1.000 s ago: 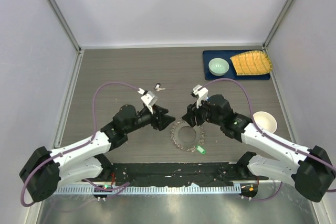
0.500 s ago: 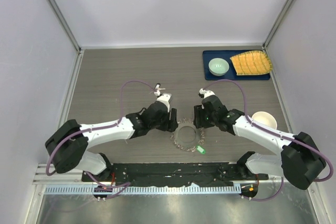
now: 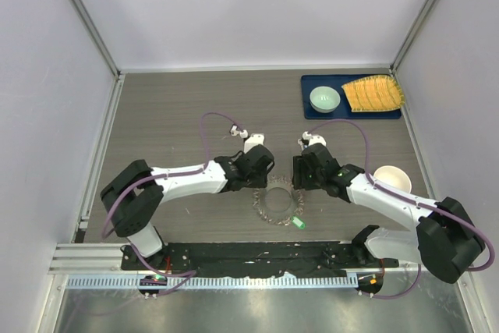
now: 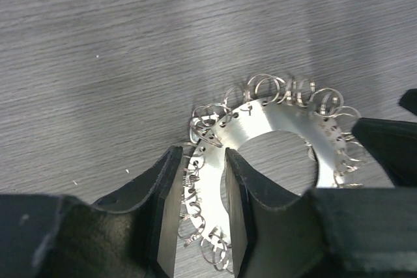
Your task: Put the keys on the keyring
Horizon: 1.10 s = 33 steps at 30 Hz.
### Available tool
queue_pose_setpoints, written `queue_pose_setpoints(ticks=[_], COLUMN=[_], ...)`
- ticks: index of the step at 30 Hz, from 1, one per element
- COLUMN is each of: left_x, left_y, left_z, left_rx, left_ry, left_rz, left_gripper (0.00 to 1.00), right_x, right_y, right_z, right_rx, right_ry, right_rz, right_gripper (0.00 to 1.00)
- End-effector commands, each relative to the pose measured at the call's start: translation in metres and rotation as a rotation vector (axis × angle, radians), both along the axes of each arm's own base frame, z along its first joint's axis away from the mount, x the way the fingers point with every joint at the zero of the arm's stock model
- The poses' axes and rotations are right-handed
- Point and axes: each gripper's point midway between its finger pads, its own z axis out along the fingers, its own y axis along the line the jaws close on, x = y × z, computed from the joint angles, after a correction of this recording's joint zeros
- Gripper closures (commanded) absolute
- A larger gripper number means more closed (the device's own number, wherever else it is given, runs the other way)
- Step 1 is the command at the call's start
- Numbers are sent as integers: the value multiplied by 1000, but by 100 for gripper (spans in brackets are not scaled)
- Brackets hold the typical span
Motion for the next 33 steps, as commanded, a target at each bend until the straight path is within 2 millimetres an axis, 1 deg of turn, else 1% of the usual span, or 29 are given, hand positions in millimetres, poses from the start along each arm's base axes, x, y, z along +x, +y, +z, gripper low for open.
queue_pose_setpoints(ticks=[1,6,10,12,14,19,21,26,27,30,33], left_x=[2,1,2,3,5,9,10,9,10,9,11], left_y=[-2,-5,-11,-13,-16,-15,-12,-16,-19,-22,-22], left_z=[1,-11,-7,0,4,0,-2,-9,-7,-10,-13], left_rx=[26,46,16,-6,-19,5,25,38,34,42,55], left_ry=[3,26,24,12,-6,-20,-30,-23,-27,-27,-31], left_rz=[39,39,45,49,51,68,79,74,71,65,74], left_gripper=[66,69,69,68,64,58,58,62,63,66,69], right_x=[14,15,15,14,15,14,14,14,14,13,13], right_y=[1,1,1,1,1,1,1,1,2,2,1], right_z=[14,14,14,14,15,15,16,14,14,13,14], right_rx=[34,41,46,48,52,55,58,59,61,62,66], right_ry=[-80,-92,-98,-100,-110,-113,-116,-118,-115,-116,-123], right_rz=[-30,-26,-19,-17,-15,-10,-6,-5,-2,0,-1], right_gripper=[44,44,44,44,44,44,44,44,44,44,44])
